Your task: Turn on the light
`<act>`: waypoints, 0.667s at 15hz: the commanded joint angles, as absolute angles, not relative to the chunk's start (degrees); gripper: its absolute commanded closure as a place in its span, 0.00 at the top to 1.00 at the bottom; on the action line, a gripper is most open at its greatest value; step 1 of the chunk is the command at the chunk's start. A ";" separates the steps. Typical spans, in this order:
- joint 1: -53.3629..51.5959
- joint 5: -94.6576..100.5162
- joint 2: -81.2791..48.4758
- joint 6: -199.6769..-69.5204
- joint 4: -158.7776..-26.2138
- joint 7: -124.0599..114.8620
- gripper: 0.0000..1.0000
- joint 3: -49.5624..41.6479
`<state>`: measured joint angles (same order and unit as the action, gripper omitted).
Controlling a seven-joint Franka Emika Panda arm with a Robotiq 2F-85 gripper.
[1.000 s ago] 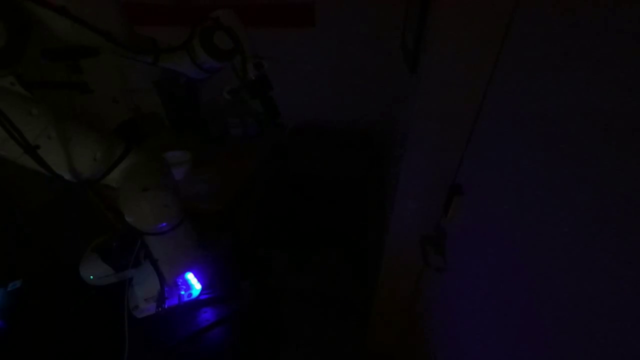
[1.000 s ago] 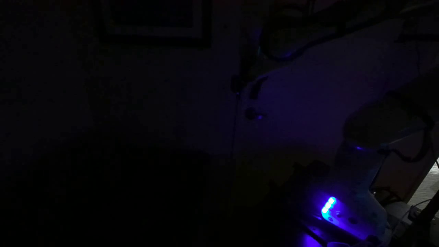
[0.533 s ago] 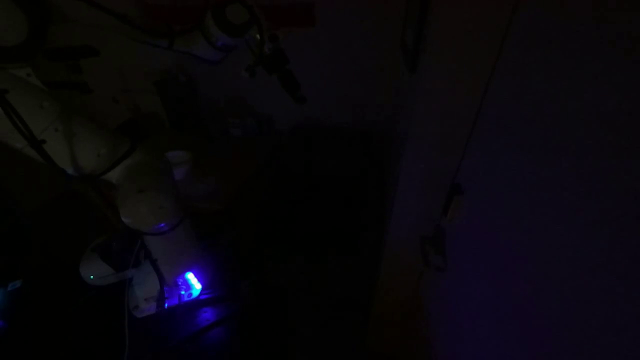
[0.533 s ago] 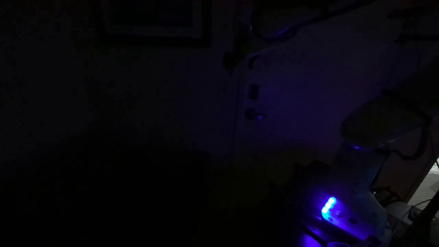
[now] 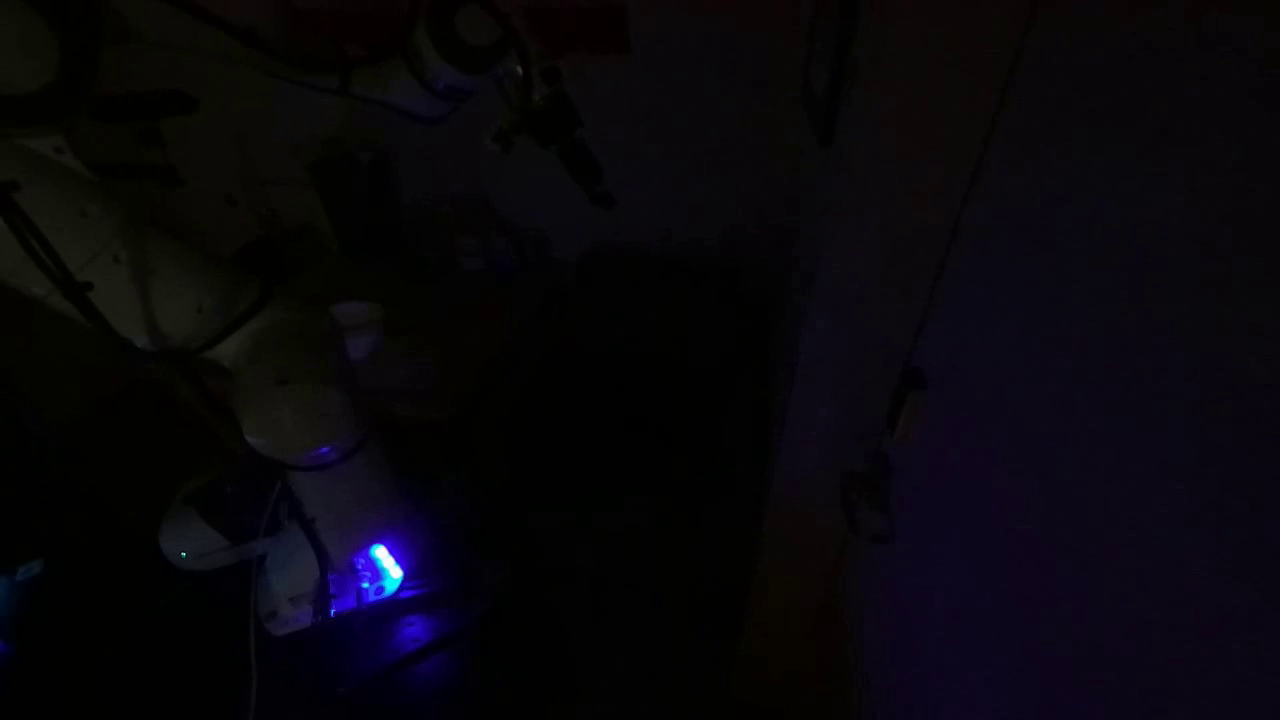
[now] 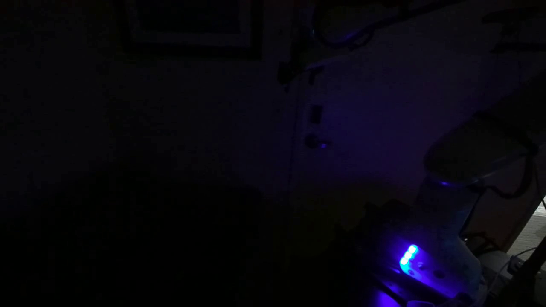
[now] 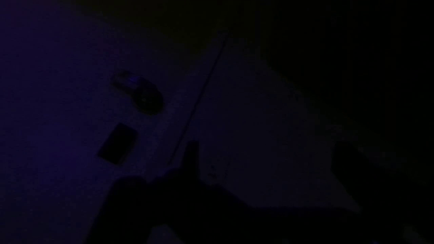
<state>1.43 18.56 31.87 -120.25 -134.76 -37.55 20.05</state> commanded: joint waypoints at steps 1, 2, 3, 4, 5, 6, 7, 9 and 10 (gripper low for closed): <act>1.43 18.21 27.81 -123.24 -131.68 -37.79 1.00 17.74; 2.27 18.78 26.37 -123.26 -130.52 -39.31 1.00 18.01; 2.98 19.80 24.01 -124.06 -129.37 -39.64 1.00 18.00; 2.95 19.52 21.54 -124.80 -128.17 -39.04 1.00 17.37; 3.21 19.44 18.52 -126.12 -126.79 -38.90 1.00 16.86; 3.84 20.32 15.33 -127.90 -125.28 -39.67 1.00 16.65; 4.36 21.29 12.38 -128.70 -123.53 -40.78 1.00 16.43; 5.28 25.16 6.37 -130.13 -119.69 -44.44 1.00 15.52; 5.18 26.84 3.52 -130.36 -117.57 -46.36 1.00 14.38</act>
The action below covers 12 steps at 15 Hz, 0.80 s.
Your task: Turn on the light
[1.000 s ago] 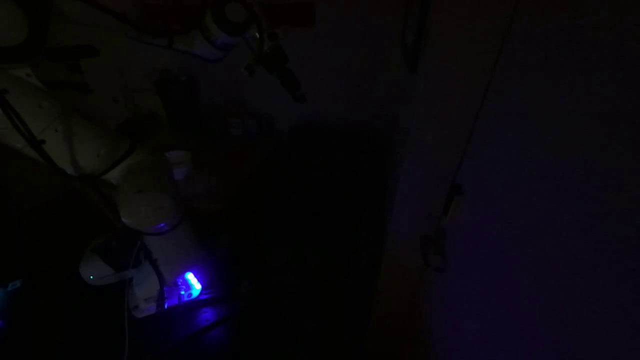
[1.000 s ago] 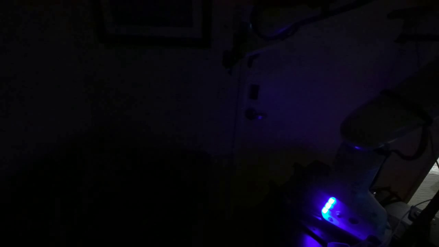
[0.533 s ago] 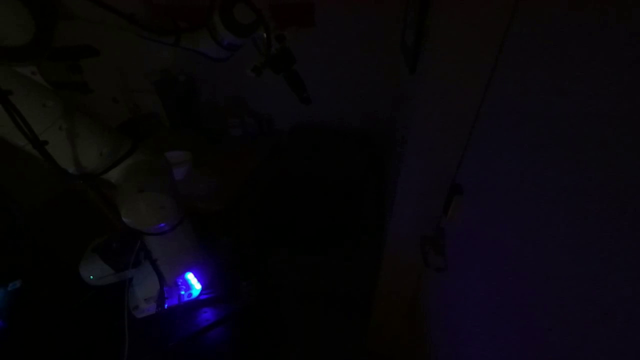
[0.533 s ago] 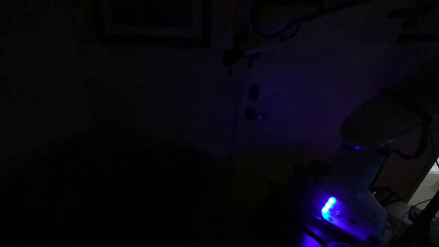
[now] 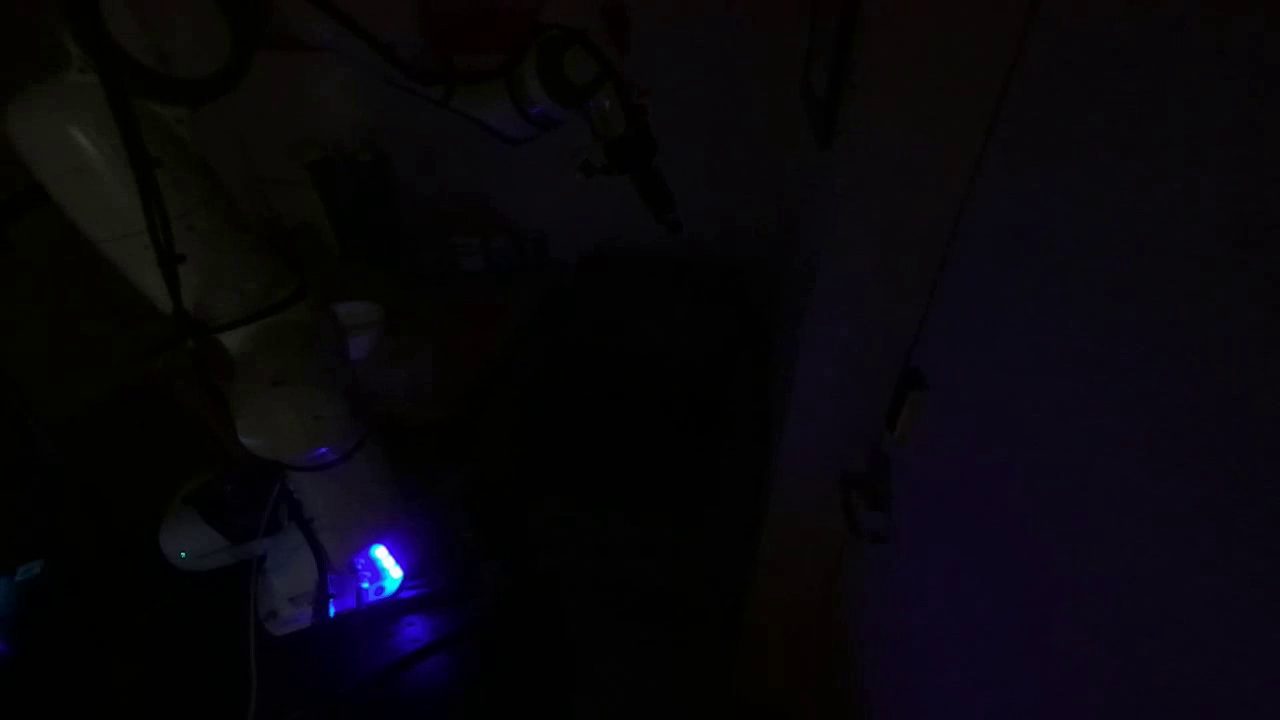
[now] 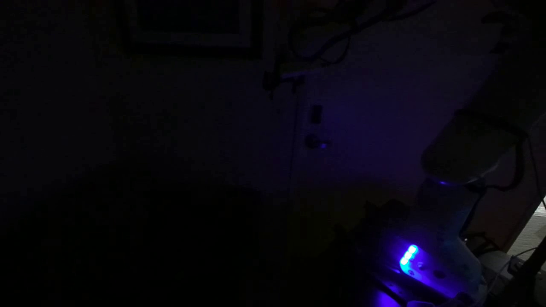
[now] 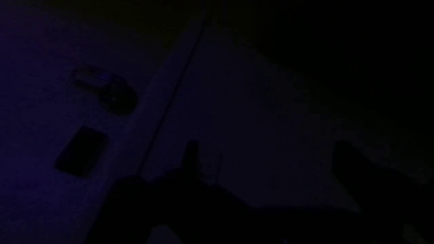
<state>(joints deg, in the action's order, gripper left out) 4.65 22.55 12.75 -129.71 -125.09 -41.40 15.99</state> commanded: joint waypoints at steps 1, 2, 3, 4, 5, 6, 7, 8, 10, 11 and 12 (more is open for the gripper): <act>4.51 27.84 1.03 -130.20 -115.49 -47.71 1.00 12.90; 3.71 28.43 -1.23 -130.10 -113.44 -48.76 1.00 11.37; 2.98 28.40 -3.39 -129.74 -111.24 -49.57 1.00 9.80; 2.30 27.94 -5.21 -129.47 -109.25 -50.03 1.00 8.37; 1.64 27.31 -6.83 -129.26 -107.35 -50.47 1.00 6.95; 0.96 26.84 -8.23 -129.30 -105.68 -50.51 1.00 5.67; 0.24 26.70 -9.46 -129.19 -104.16 -51.13 1.00 4.48; -0.40 26.89 -10.58 -129.22 -102.89 -51.41 1.00 3.39; -1.53 26.30 -12.25 -128.87 -100.98 -51.39 1.00 1.63; -1.73 23.17 -12.28 -128.14 -100.87 -47.87 1.00 1.71; -2.19 25.22 -11.12 -130.34 -103.20 -49.19 1.00 0.61</act>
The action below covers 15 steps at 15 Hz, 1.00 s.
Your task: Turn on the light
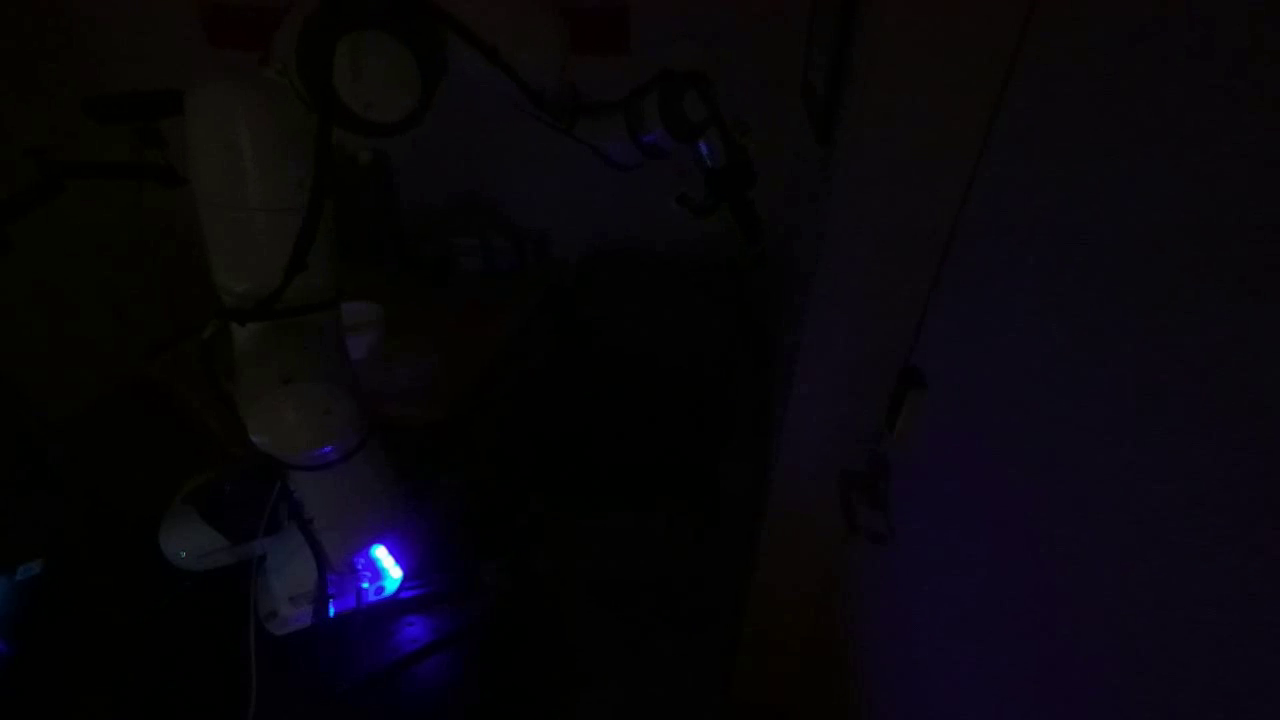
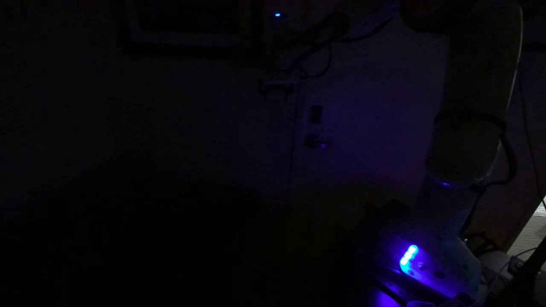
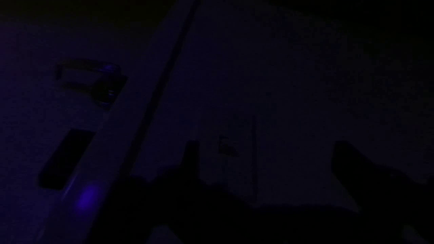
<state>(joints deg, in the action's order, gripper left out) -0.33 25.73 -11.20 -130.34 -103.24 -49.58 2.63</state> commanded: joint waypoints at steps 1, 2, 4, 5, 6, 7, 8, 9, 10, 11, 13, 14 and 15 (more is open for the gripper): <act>-2.47 24.27 -11.68 -130.22 -102.67 -48.81 1.00 0.43; -2.59 23.83 -11.97 -130.14 -102.42 -48.54 1.00 0.40; -2.77 23.71 -12.00 -130.06 -102.35 -48.47 1.00 0.44; -2.82 23.84 -12.46 -130.41 -102.14 -49.43 1.00 0.25; -2.73 22.93 -12.86 -130.24 -101.80 -49.31 1.00 0.06; -2.71 22.49 -13.35 -130.48 -101.47 -49.50 1.00 -0.45; -2.74 22.00 -13.66 -130.47 -101.29 -49.61 1.00 -0.90; -2.77 21.60 -14.04 -130.62 -101.15 -49.71 1.00 -1.38; -2.71 21.30 -14.35 -130.76 -101.06 -49.35 1.00 -1.74; -2.68 20.96 -14.65 -131.01 -100.92 -49.54 0.83 -2.14; -2.81 20.96 -15.13 -131.21 -100.56 -50.09 0.68 -2.99; -2.90 21.03 -15.08 -131.50 -100.55 -50.21 0.58 -3.28; -3.06 21.34 -15.14 -131.69 -100.40 -50.60 0.51 -3.56</act>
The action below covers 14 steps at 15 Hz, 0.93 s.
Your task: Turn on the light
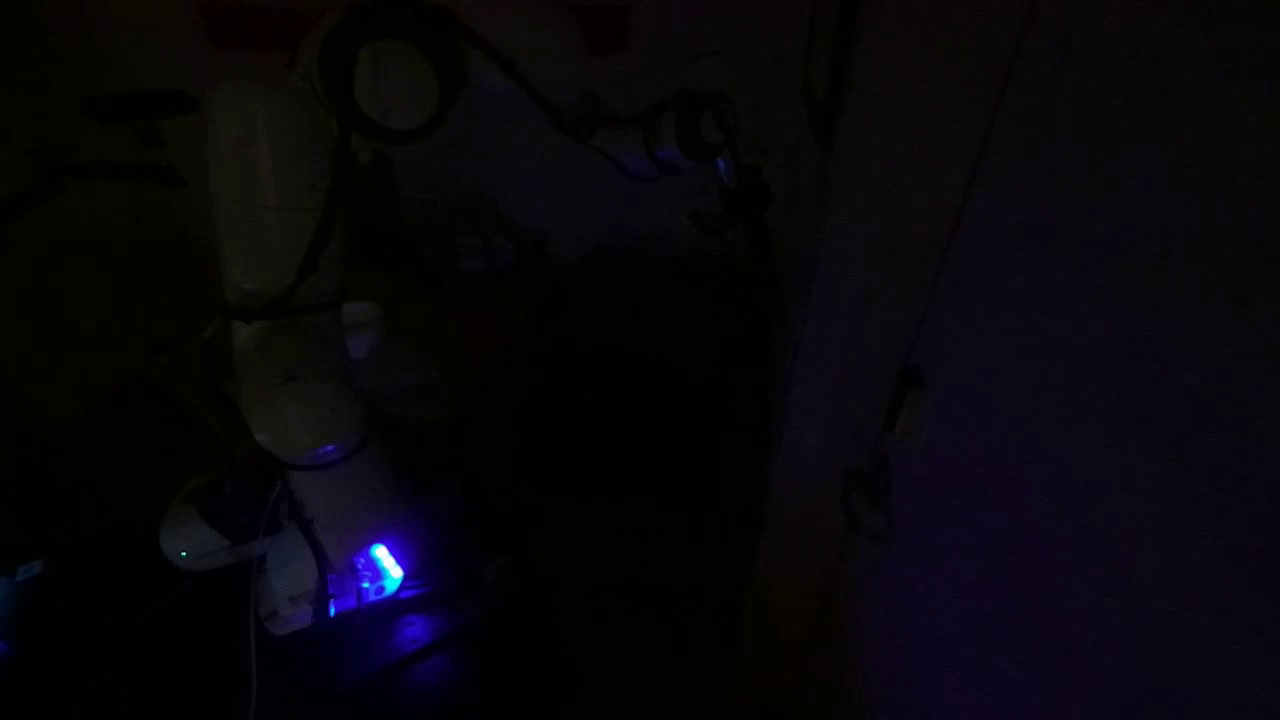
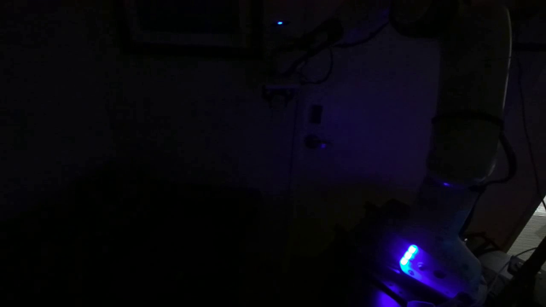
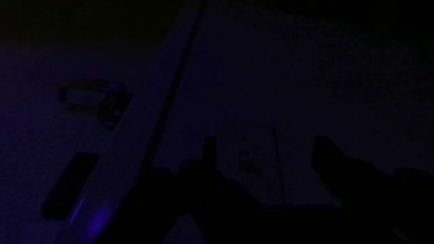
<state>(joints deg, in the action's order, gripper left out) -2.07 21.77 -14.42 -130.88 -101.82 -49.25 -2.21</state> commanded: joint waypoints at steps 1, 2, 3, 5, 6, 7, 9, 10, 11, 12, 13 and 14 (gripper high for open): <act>-3.17 21.59 -15.23 -131.94 -100.31 -51.03 0.42 -3.78; -3.20 21.51 -15.36 -132.16 -100.18 -51.15 0.35 -3.90; -3.21 21.53 -15.49 -132.37 -100.06 -51.26 0.29 -4.02; -3.06 21.41 -15.92 -133.10 -99.84 -51.48 0.14 -4.26; -3.03 21.52 -16.10 -133.42 -99.81 -51.65 0.05 -4.43; -2.95 21.53 -16.34 -133.72 -99.76 -51.72 0.01 -4.64; -2.88 21.75 -16.92 -134.09 -99.57 -52.14 0.00 -5.29; -2.72 21.38 -17.22 -134.26 -99.53 -52.22 0.00 -5.59; -2.65 21.25 -17.50 -134.58 -99.52 -52.74 0.00 -5.93; -2.59 21.18 -17.84 -134.93 -99.47 -53.14 0.00 -6.28; -2.61 21.15 -18.06 -135.21 -99.45 -53.43 0.00 -6.61; -2.61 20.96 -18.26 -135.54 -99.39 -53.79 0.00 -6.86</act>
<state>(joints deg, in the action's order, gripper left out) -2.13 21.76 -17.00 -134.43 -100.81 -52.08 -5.69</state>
